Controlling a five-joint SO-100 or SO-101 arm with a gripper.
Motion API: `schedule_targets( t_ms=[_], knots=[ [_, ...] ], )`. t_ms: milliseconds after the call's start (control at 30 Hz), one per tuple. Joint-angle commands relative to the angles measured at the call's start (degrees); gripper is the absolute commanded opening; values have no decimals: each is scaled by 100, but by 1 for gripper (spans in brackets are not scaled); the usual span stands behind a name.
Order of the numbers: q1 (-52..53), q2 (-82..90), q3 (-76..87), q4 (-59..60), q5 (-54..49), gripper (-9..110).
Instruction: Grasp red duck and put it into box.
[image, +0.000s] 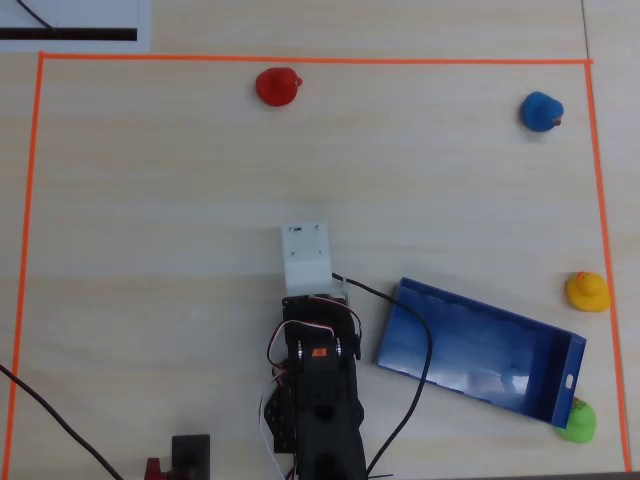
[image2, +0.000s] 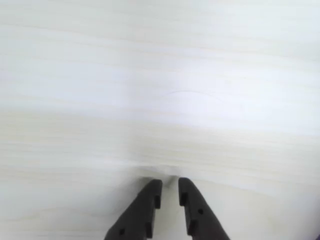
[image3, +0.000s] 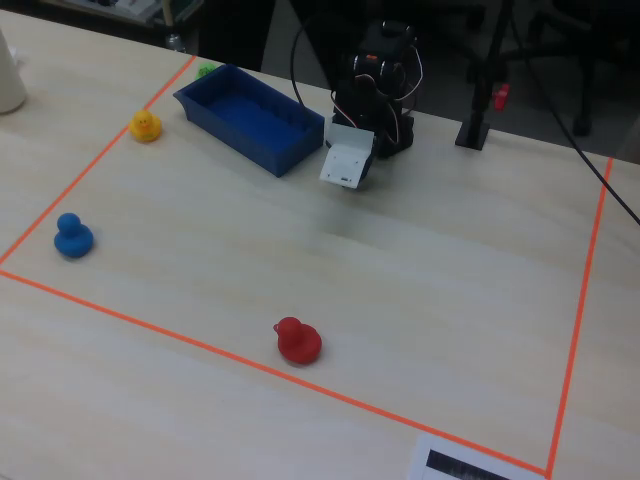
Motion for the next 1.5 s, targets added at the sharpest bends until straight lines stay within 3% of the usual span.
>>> schedule_targets(
  t_ms=[0,633,700,833,1067,1267,1467],
  knots=[
    [-44,-9,70,26,-35,1],
    [237,-9,70,-88,-70,0],
    [237,-18,70,-264,-492,1],
    [35,-352,26,-1731,-650,2],
    [-202,-2742,-976,-5010,-53,8],
    [-396,-4456,-2461,-5739,501,12],
    [-422,-6187,-3252,-7462,800,21]
  ],
)
